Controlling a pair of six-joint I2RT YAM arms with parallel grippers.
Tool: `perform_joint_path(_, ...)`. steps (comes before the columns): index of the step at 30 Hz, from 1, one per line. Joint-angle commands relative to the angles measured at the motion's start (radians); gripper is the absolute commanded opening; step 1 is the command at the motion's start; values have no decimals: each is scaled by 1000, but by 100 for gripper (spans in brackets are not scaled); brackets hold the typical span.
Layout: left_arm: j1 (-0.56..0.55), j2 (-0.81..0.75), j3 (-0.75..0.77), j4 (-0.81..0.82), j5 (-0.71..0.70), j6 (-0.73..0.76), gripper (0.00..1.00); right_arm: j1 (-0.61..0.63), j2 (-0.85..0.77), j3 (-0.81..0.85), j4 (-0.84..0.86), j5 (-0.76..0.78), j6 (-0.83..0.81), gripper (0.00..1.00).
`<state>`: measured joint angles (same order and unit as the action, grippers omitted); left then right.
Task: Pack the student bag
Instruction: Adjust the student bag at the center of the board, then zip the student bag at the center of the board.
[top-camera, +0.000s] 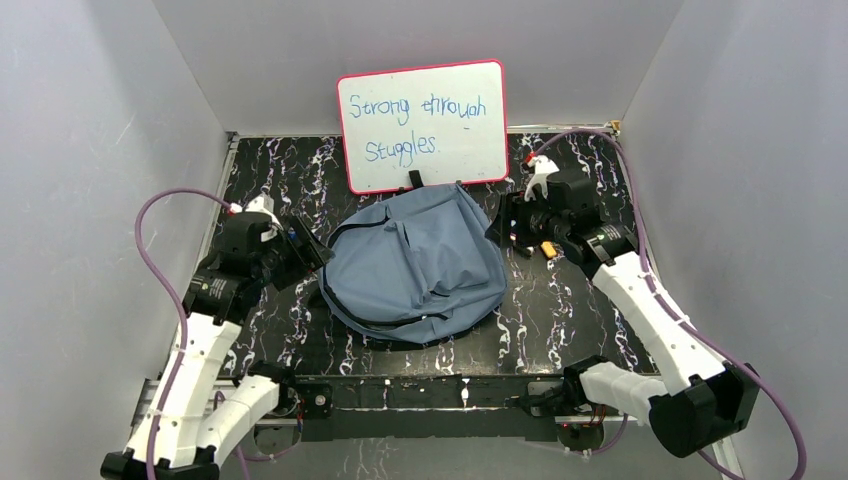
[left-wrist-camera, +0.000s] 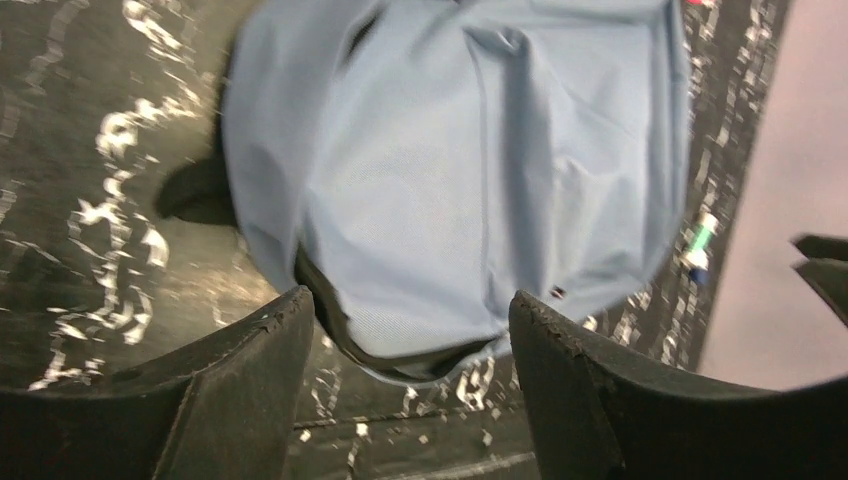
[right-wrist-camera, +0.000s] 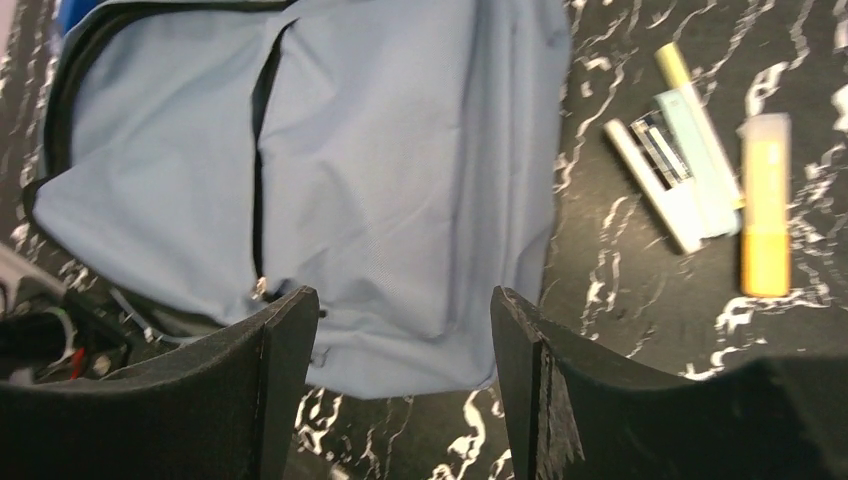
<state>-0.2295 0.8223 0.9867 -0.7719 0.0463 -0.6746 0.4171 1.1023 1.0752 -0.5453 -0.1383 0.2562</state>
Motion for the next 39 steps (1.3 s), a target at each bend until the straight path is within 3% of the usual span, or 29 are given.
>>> perform_joint_path(1,-79,-35,-19,-25,84,-130,68,2,-35,-47,2,-133,71,73)
perform_joint_path(5,-206,14,-45,12,-5,-193,67,2,-31,-100,38,-161,130,73)
perform_joint_path(12,-701,314,78,67,-417,-374,67,2,-20,-111,45,-153,186,71)
perform_joint_path(17,-923,449,75,84,-524,-666,65,2,-33,-164,100,-185,259,63)
perform_joint_path(20,-1034,532,82,110,-567,-761,65,2,-37,-198,120,-204,283,60)
perform_joint_path(25,-1080,665,110,135,-547,-870,66,2,-56,-228,111,-178,291,60)
perform_joint_path(31,-1081,693,86,164,-616,-987,66,2,-84,-244,96,-157,290,59)
perform_joint_path(39,-1081,804,176,133,-638,-1061,60,2,-101,-260,93,-151,294,59)
